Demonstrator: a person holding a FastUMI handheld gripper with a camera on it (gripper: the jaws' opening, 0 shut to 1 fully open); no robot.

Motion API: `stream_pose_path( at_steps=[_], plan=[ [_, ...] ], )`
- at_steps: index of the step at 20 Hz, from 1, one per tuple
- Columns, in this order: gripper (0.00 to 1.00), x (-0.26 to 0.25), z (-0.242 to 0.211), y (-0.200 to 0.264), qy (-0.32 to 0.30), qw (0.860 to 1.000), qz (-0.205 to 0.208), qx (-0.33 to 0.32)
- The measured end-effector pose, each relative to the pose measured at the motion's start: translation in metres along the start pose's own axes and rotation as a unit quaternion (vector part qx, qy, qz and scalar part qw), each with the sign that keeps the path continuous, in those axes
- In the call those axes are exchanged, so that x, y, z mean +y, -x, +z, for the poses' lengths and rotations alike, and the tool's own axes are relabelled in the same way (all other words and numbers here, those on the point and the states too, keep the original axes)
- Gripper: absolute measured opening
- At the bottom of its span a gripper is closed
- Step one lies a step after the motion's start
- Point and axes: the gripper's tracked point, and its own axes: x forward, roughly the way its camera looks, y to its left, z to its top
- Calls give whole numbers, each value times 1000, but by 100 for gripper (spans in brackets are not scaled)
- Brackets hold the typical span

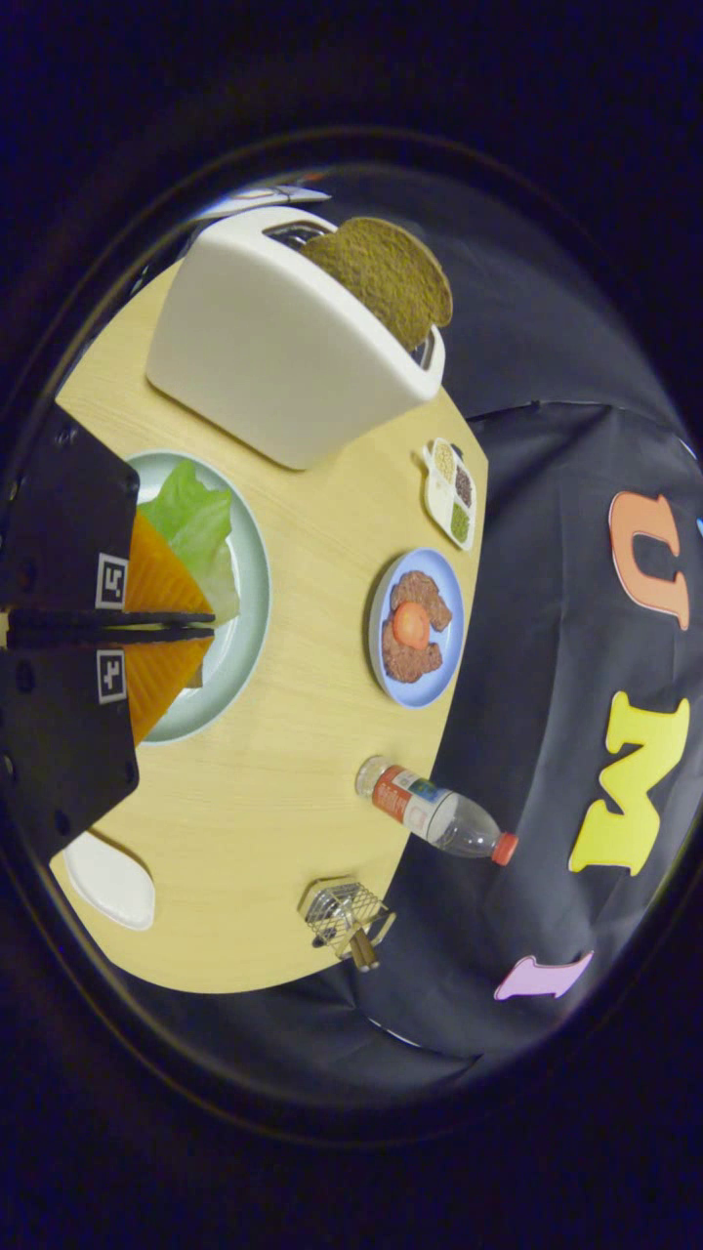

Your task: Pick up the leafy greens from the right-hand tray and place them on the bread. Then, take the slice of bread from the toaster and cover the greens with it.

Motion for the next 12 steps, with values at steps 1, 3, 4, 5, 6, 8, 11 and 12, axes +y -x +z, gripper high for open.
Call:
stream_pose_path(
  at_steps=[1, 3, 4, 5, 6, 8, 11, 12],
  plan=[
    [1, -5, 0, -6, -1, 1000, -5, 2],
    [1, -8, -5, -17, -7, 1000, -7, 8],
    [1, -10, -8, -21, -4, 1000, -7, 16],
    [1, -13, -11, -23, 5, 1000, -10, 19],
    [4, -17, -13, -28, 13, 1000, -15, 18],
    [7, -19, -17, -29, 18, 1000, -17, 14],
    [33, -23, -17, -23, 11, 1000, -19, 1],
    [37, -24, -17, -19, 8, 1000, -21, -2]
  ],
)
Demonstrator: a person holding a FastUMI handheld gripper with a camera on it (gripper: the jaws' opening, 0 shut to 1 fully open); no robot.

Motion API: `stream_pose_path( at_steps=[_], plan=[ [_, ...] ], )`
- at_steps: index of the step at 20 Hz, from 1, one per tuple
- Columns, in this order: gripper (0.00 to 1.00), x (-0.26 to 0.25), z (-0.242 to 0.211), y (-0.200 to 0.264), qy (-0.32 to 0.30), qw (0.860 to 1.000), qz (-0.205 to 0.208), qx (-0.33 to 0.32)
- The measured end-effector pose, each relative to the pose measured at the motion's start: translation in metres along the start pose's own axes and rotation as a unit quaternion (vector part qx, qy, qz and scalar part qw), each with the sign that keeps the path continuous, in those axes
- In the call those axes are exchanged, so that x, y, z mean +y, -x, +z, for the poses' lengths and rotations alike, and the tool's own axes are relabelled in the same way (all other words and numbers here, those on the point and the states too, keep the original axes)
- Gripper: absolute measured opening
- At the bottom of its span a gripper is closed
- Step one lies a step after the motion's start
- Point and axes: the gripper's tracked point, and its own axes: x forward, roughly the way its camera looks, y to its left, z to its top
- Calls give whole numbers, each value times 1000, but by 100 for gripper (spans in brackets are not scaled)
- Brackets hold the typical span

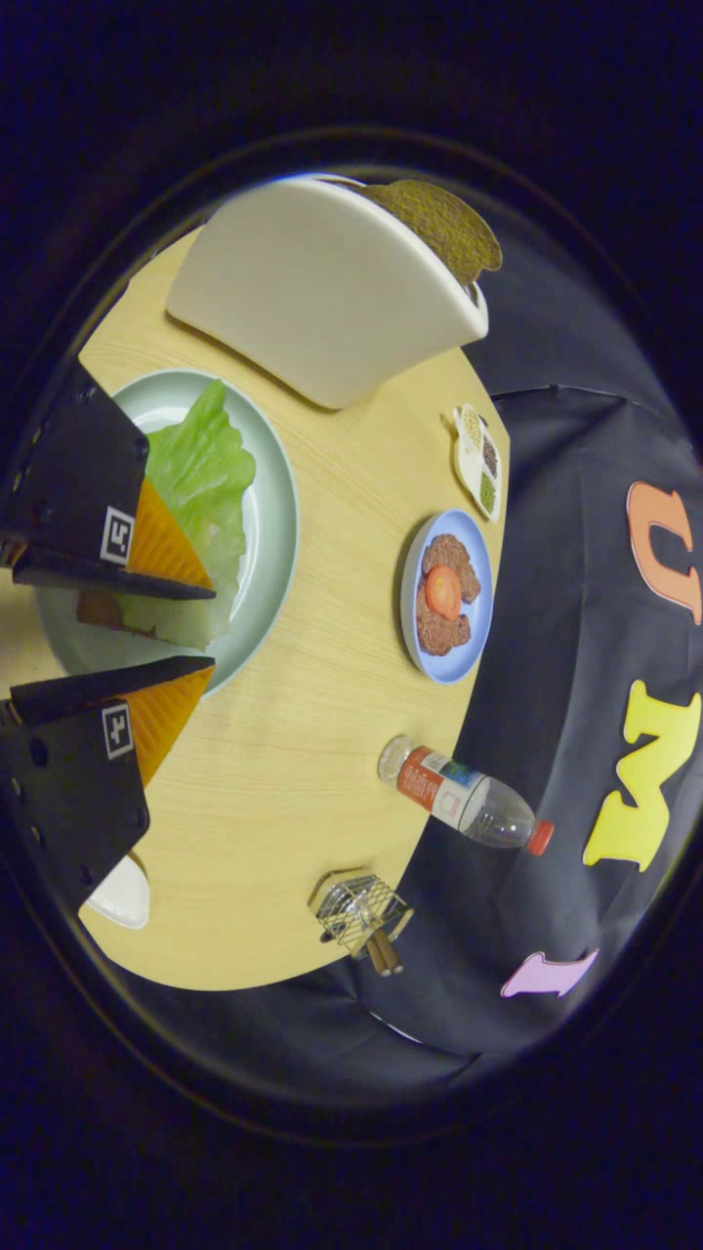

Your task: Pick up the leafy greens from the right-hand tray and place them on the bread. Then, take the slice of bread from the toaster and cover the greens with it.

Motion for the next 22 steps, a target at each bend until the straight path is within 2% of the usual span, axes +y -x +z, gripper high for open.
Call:
stream_pose_path(
  at_steps=[4, 5, 8, 12, 15, 22],
  plan=[
    [69, -2, 8, 40, -8, 999, -4, -36],
    [81, 0, 11, 53, -12, 999, -4, -45],
    [86, 7, 20, 96, -20, 997, 6, -78],
    [96, 11, 30, 144, -36, 992, -1, -117],
    [96, 25, 22, 168, -63, 992, 12, -109],
    [96, 62, 36, 201, -110, 983, -14, -149]
  ],
)
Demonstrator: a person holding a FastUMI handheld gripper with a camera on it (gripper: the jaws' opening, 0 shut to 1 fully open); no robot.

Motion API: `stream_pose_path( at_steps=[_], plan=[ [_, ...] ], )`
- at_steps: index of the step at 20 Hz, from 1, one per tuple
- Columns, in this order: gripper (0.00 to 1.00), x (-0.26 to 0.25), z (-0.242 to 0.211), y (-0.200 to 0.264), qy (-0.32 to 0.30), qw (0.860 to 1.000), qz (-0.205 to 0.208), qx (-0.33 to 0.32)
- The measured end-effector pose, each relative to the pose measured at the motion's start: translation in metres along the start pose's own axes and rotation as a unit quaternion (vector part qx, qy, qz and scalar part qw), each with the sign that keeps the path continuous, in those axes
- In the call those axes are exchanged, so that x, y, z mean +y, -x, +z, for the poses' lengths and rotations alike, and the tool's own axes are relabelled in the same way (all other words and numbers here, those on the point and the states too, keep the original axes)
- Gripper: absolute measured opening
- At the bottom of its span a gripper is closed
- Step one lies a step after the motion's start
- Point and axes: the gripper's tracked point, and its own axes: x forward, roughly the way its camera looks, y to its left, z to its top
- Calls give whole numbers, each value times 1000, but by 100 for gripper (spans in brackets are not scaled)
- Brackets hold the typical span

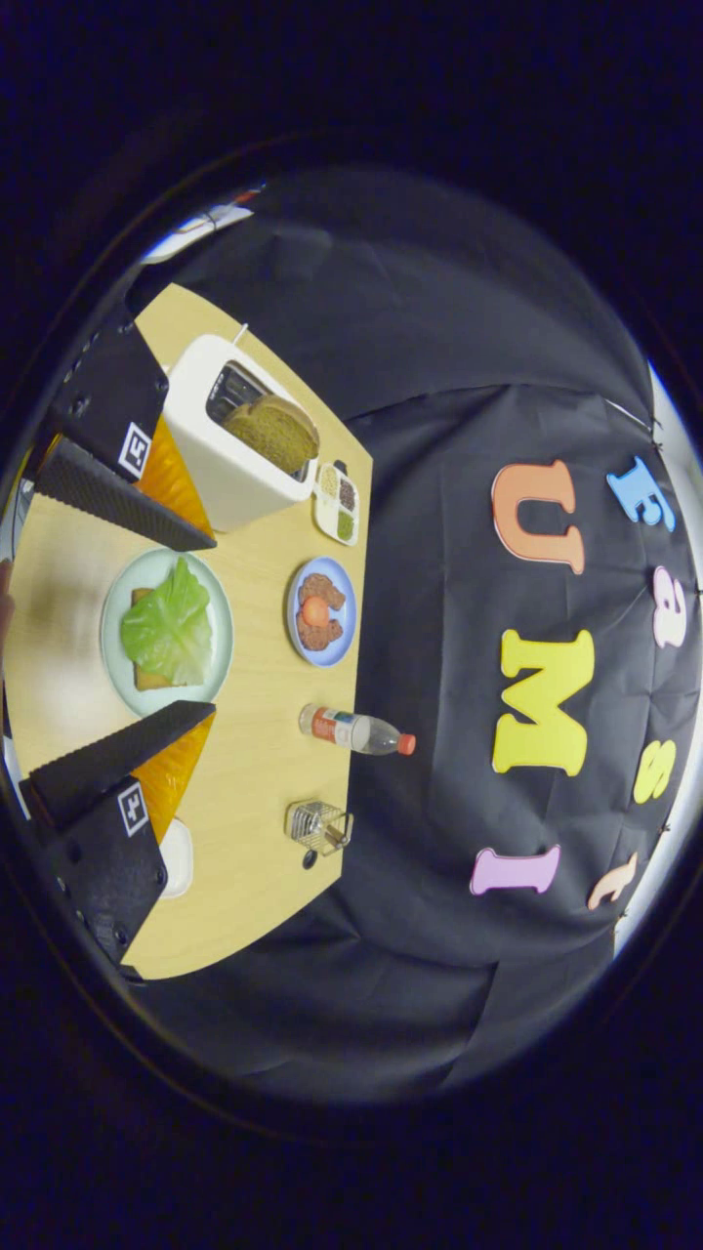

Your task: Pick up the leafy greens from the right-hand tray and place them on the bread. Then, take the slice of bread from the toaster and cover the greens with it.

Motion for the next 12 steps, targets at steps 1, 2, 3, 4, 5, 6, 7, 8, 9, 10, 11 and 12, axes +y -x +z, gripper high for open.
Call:
stream_pose_path(
  at_steps=[1, 2, 3, 4, 5, 6, 7, 8, 9, 10, 11, 12],
  plan=[
    [96, 11, 4, 2, 0, 1000, 3, -7],
    [96, 21, 6, 3, 1, 1000, 6, -11],
    [96, 34, 8, 3, 6, 1000, 12, -15],
    [96, 45, 10, 2, 10, 1000, 15, -18],
    [96, 56, 13, 1, 11, 1000, 20, -21],
    [96, 70, 15, 0, 12, 999, 26, -23],
    [96, 80, 18, -4, 12, 999, 27, -25],
    [96, 91, 21, -6, 12, 999, 28, -28],
    [96, 102, 23, -10, 10, 999, 27, -29],
    [96, 111, 24, -15, 8, 999, 26, -28],
    [96, 119, 25, -20, 7, 999, 20, -25],
    [96, 126, 25, -26, 6, 1000, 13, -22]
  ],
)
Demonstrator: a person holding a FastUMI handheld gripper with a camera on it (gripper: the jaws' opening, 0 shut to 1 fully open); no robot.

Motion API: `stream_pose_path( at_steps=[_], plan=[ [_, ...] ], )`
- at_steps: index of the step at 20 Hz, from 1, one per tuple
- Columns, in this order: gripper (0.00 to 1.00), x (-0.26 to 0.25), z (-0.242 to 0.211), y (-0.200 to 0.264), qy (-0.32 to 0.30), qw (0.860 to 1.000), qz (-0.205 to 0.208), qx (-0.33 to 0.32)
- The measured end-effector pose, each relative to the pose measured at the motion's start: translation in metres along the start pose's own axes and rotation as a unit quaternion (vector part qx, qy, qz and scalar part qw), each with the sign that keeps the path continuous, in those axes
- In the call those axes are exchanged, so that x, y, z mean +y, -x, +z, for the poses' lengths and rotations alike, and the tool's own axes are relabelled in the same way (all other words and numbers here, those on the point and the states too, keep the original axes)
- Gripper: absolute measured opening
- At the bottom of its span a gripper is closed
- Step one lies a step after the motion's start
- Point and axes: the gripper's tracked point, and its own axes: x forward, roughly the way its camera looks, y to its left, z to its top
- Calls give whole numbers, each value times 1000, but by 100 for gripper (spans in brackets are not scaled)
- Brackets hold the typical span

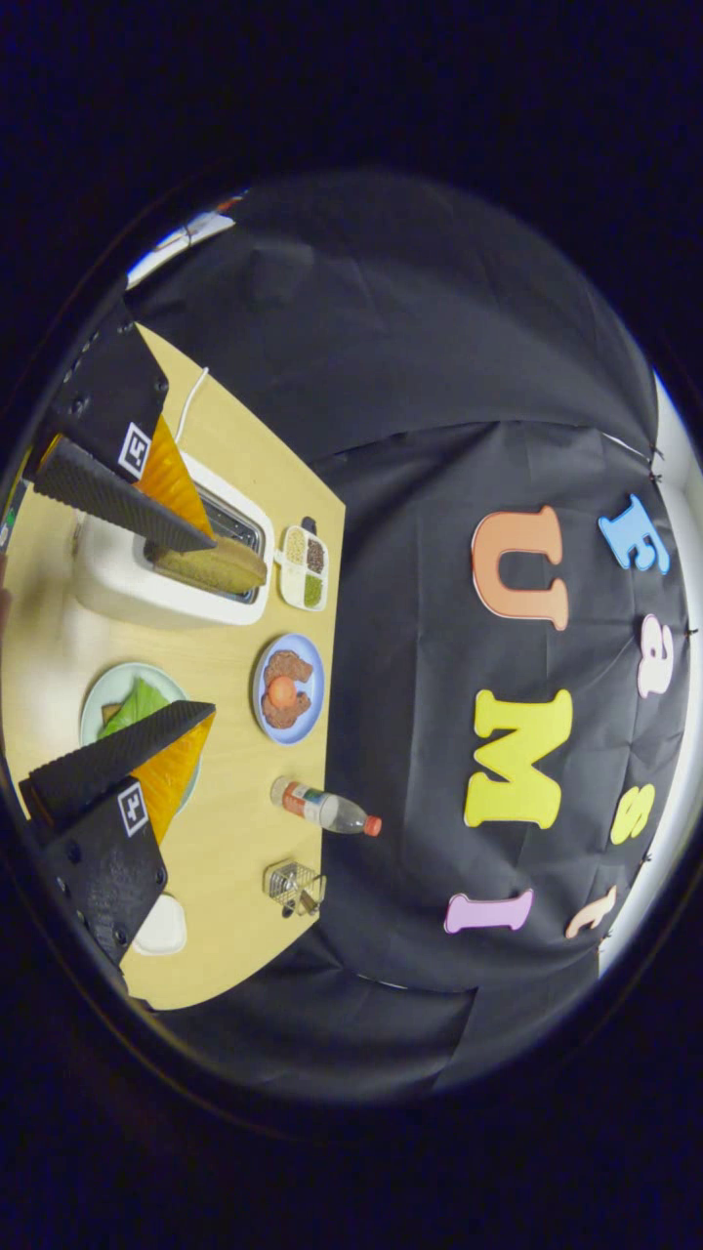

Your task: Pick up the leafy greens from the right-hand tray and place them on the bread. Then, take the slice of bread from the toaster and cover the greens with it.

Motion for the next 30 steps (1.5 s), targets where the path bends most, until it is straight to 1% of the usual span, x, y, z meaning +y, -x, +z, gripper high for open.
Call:
stream_pose_path(
  at_steps=[5, 8, 9, 12, 14, 15, 16, 18, 19, 23, 25, 26, 27, 28, 29, 30],
  plan=[
    [96, 31, 0, -28, 4, 1000, -13, 12],
    [96, 40, 2, -48, 16, 999, -25, 25],
    [92, 41, 2, -55, 13, 999, -33, 29],
    [78, 42, -2, -70, -3, 998, -44, 53],
    [67, 36, -6, -76, -8, 996, -63, 66],
    [57, 37, -8, -79, -9, 995, -64, 74],
    [52, 36, -11, -79, -9, 994, -66, 81],
    [37, 40, -10, -79, -9, 995, -57, 84],
    [20, 44, -10, -79, -5, 995, -50, 87],
    [19, 46, 5, -63, 2, 997, -36, 71],
    [20, 47, 14, -52, -5, 998, -24, 62],
    [20, 43, 13, -53, -11, 998, -27, 59],
    [11, 39, 14, -47, -18, 997, -33, 71],
    [11, 41, 7, -52, -23, 996, -30, 82],
    [12, 44, 12, -56, -22, 997, -19, 73],
    [12, 44, 17, -56, -15, 997, -21, 68]
  ],
)
